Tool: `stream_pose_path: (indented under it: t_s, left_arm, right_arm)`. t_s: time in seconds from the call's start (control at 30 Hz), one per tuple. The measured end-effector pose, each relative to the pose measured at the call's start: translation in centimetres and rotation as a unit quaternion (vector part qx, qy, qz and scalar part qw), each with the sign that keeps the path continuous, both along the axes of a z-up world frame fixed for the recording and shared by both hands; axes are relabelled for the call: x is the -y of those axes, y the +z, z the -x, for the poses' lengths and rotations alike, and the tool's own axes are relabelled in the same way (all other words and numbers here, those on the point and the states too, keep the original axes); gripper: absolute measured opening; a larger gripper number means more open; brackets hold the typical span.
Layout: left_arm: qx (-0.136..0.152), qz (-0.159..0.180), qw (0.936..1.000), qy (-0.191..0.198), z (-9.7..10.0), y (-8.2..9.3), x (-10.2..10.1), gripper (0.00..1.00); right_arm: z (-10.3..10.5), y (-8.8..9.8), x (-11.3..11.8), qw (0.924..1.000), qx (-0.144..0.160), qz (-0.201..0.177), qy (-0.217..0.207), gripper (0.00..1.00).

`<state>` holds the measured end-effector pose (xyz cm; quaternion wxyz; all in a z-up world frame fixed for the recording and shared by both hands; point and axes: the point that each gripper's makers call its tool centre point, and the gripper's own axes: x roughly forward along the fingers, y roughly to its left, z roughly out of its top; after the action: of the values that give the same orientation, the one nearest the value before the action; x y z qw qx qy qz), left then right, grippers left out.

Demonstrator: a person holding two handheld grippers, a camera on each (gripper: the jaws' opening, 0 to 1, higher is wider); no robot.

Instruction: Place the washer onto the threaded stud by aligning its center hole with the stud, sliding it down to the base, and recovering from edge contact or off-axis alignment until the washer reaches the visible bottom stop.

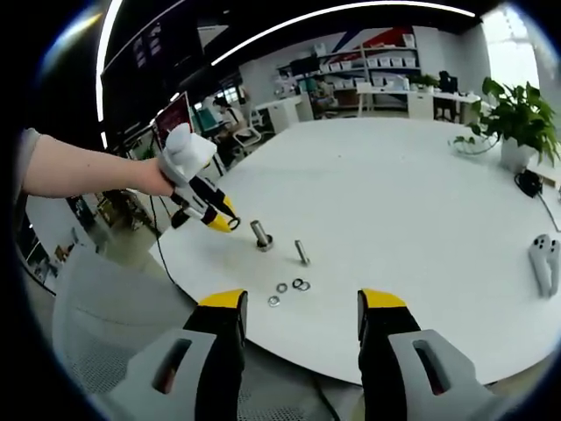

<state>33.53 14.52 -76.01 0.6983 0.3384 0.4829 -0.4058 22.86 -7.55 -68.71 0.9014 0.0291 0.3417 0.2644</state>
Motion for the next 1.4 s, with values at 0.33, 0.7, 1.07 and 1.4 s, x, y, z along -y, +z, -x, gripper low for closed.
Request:
stream_pose_path:
  t_s: [0.33, 0.7, 1.07, 1.4]
  left_arm:
    - [-0.002, -0.004, 0.9997, -0.025, -0.5, 0.3, 2.1, 0.19]
    - [-0.016, -0.015, 0.9988, -0.043, -1.0, -1.2, 3.9, 0.19]
    - [-0.03, -0.039, 0.9972, -0.057, -1.4, -3.0, 3.9, 0.19]
    - [-0.044, -0.052, 0.9961, -0.057, -1.6, -4.8, 3.8, 0.19]
  right_arm:
    - [0.0, 0.0, 0.0, 1.0, 0.001, 0.001, -0.001, 0.53]
    - [-0.1, 0.0, 0.2, 1.0, 0.001, 0.0, -0.006, 0.53]
    - [-0.1, 0.1, 0.4, 0.9999, 0.0, -0.005, -0.013, 0.52]
    - [-0.2, 0.0, 0.5, 0.9999, -0.001, -0.003, -0.014, 0.52]
